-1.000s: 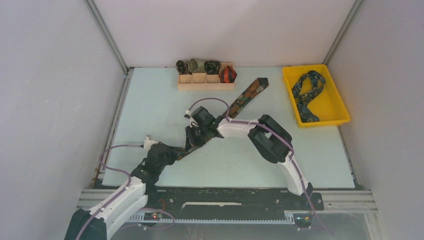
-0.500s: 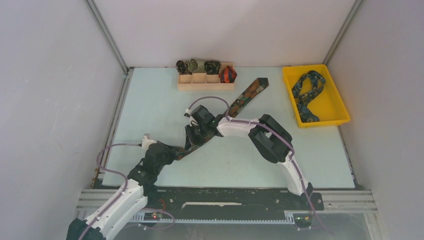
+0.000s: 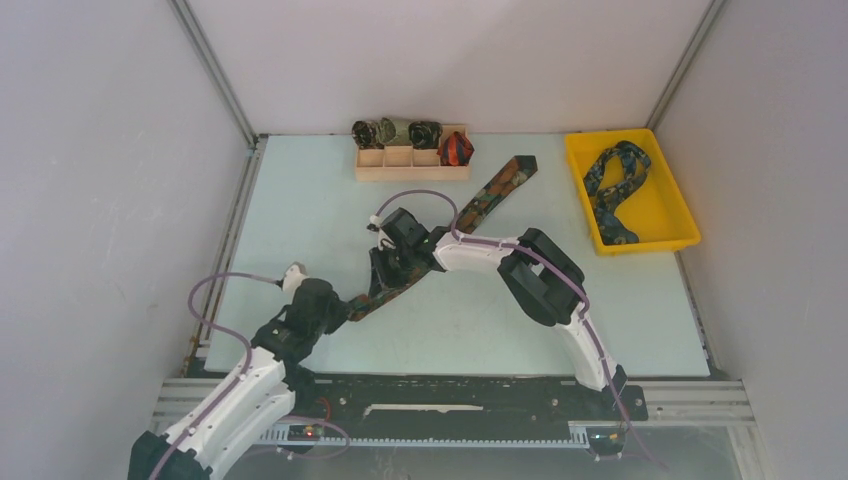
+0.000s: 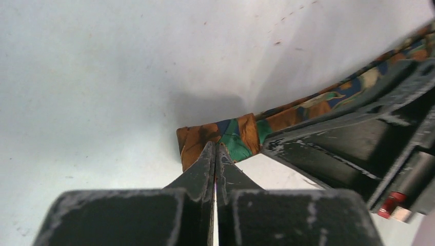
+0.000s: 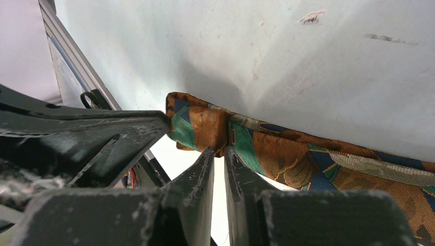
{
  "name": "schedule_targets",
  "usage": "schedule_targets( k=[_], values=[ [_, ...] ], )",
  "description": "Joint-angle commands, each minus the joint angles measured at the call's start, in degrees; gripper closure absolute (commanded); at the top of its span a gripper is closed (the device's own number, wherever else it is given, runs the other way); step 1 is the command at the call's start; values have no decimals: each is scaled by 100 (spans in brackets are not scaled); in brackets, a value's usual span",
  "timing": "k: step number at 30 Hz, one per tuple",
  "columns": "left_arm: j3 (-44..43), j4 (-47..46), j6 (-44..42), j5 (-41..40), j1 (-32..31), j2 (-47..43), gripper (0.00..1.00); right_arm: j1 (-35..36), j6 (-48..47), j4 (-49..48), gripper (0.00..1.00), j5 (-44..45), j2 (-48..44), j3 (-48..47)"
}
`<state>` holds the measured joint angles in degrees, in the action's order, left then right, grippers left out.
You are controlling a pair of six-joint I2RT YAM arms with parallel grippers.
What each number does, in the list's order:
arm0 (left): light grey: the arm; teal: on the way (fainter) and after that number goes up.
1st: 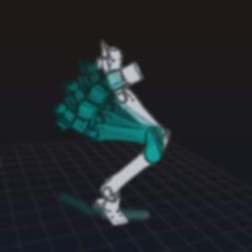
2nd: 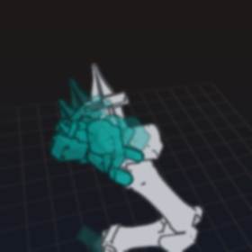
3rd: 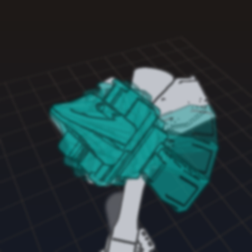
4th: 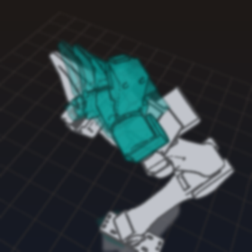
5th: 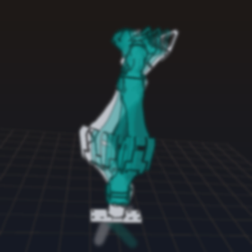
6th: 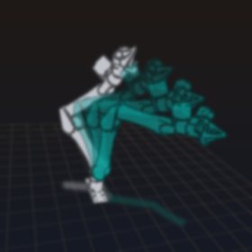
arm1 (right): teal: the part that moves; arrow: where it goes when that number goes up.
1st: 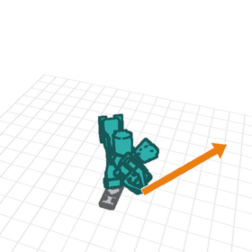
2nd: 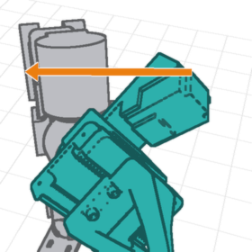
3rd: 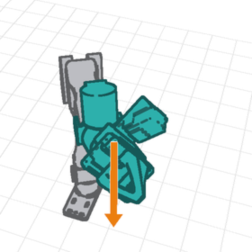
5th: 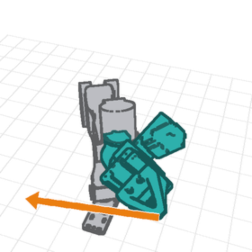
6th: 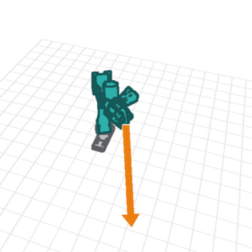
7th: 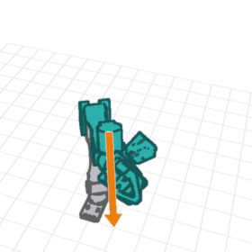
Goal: Roll the ties
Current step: Roll the tie at the center of the board.
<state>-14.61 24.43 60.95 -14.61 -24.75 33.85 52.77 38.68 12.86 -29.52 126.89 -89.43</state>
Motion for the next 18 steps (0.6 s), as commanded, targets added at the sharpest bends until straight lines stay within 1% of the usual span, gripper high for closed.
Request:
schedule_targets(
  k=[1,10,18],
  values=[
    [78,-255,-232,141,-30,323,100,-14,-89,41,85,78,-18,-215],
    [287,-462,-157,299,-30,547,100,-12,-43,-33,85,118,-432,-123],
    [464,-513,-53,338,-34,479,100,148,32,-5,86,-38,-66,-466]
  ],
)
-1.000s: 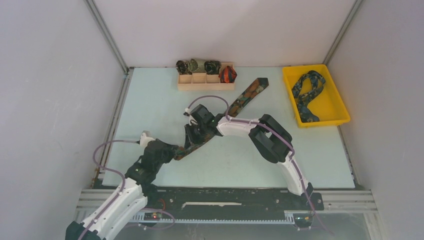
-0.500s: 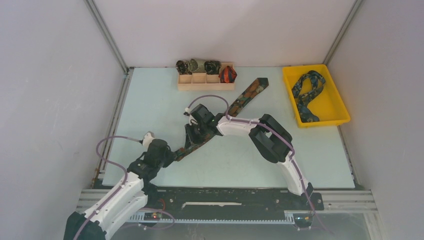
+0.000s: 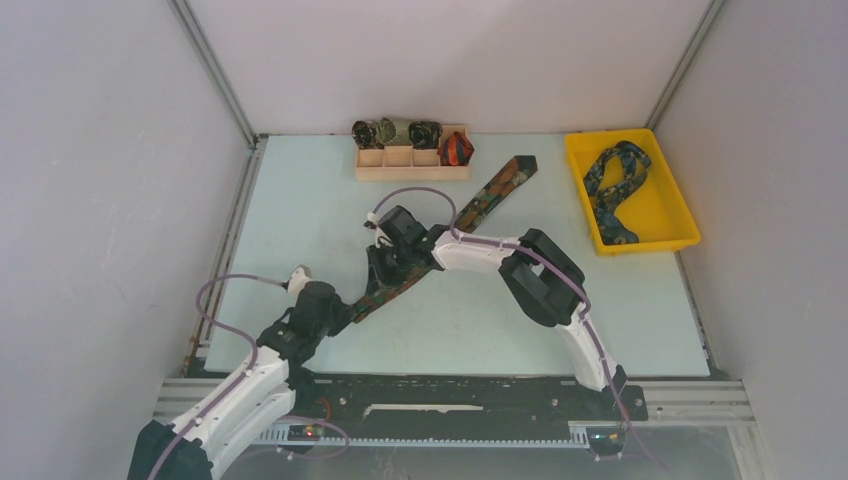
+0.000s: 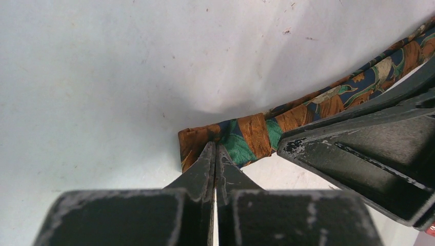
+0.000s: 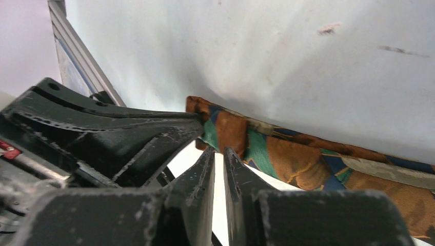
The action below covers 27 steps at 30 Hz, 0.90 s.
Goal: Roll the ties
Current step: Roll the tie at the center of the board.
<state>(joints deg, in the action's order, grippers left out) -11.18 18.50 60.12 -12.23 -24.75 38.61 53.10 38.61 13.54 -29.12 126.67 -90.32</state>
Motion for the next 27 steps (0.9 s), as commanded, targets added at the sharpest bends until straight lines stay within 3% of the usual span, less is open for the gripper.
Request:
schedule_targets(
  k=[1,19,27],
  values=[
    [130,82,41,103,-30,-9,100,134,39,-68,86,-76,18,-411],
    [187,236,14,124,-30,-486,99,-73,-30,-71,90,-14,414,-52],
    [-86,913,-100,-241,-30,-1344,55,-21,-161,-61,91,-109,299,-184]
  ],
)
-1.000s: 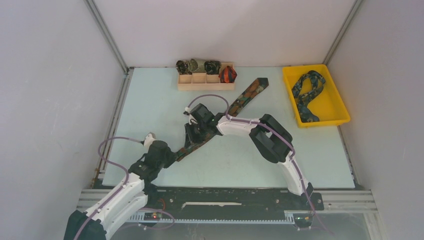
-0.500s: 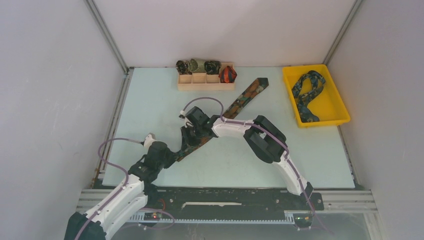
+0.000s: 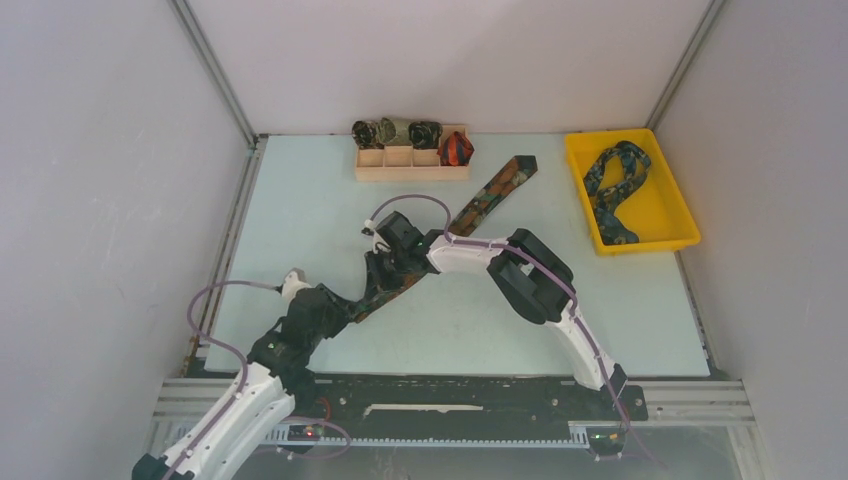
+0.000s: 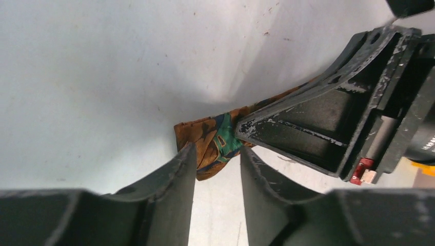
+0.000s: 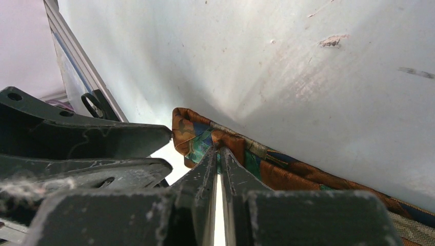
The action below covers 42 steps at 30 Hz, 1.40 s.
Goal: Roll the ties
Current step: Roll the tie at the center of the board.
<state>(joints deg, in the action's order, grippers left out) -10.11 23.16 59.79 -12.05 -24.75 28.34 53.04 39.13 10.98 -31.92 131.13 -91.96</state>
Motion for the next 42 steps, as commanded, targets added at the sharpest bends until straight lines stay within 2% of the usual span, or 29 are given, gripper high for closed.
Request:
schedule_targets(
  k=[1,3,9,17,25,35,42],
  values=[
    [-200,519,-52,-311,-32,-387,52,3,-244,229,91,150,-181,-68],
    [-251,652,-23,-497,-25,-473,51,24,-304,290,91,157,-286,-153],
    [-548,841,-178,-805,181,-119,62,67,-431,239,90,177,-792,26],
    [-878,131,-1040,-77,1214,1077,72,265,-481,138,89,285,-1277,680],
    [-1072,-582,-1471,713,1377,2151,80,677,-512,54,90,478,-1116,1075],
    [-717,-331,-1319,258,1377,1455,77,858,-530,-199,93,675,-748,1035],
    [-870,-498,-1434,334,1384,2000,78,845,-607,-455,95,1129,-473,865]
  ],
)
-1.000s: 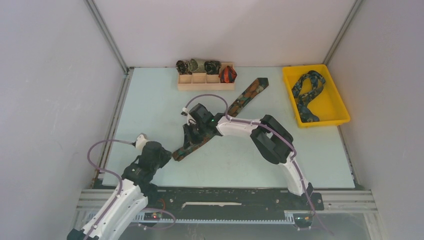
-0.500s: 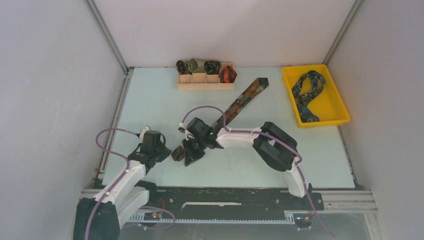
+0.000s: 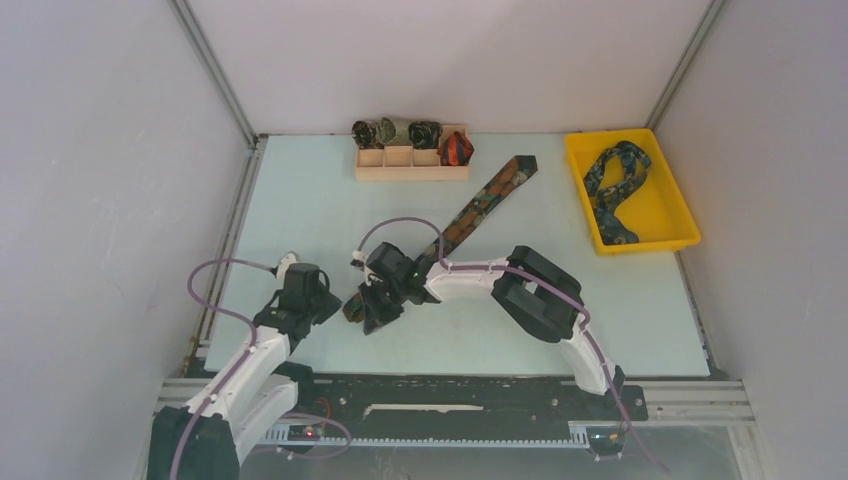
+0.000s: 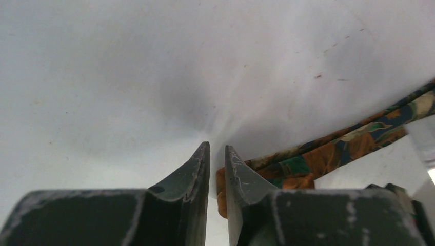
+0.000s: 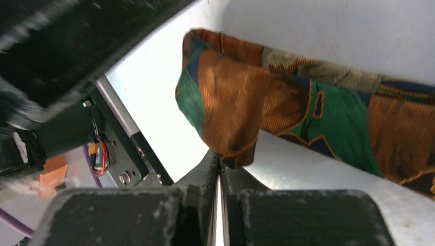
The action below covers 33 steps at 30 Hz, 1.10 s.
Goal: Roll the ties
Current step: Roll the tie at the center of the board.
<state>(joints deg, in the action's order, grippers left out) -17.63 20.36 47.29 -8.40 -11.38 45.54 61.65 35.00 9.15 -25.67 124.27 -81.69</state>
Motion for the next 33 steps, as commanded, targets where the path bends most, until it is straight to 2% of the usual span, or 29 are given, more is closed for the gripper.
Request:
schedule_targets(
  k=[1,7,14,19,23,29,33],
  values=[
    [-122,-257,-192,0,48,349,78,-13,-196,-338,96,548,237,-163],
    [-153,-383,-236,195,47,684,80,13,-205,-551,97,712,371,-266],
    [-85,-404,-221,273,48,632,81,13,-242,-487,97,775,556,-566],
    [-92,-430,-211,282,48,675,82,20,-303,-425,98,784,397,-467],
    [-163,-428,-241,291,48,718,82,37,-413,-408,97,678,-149,-105],
    [-239,-422,-264,298,48,781,84,-165,-246,-611,97,-474,-814,65],
    [-250,-412,-273,306,48,766,84,-427,147,-1188,96,-1179,-865,37]
  ],
)
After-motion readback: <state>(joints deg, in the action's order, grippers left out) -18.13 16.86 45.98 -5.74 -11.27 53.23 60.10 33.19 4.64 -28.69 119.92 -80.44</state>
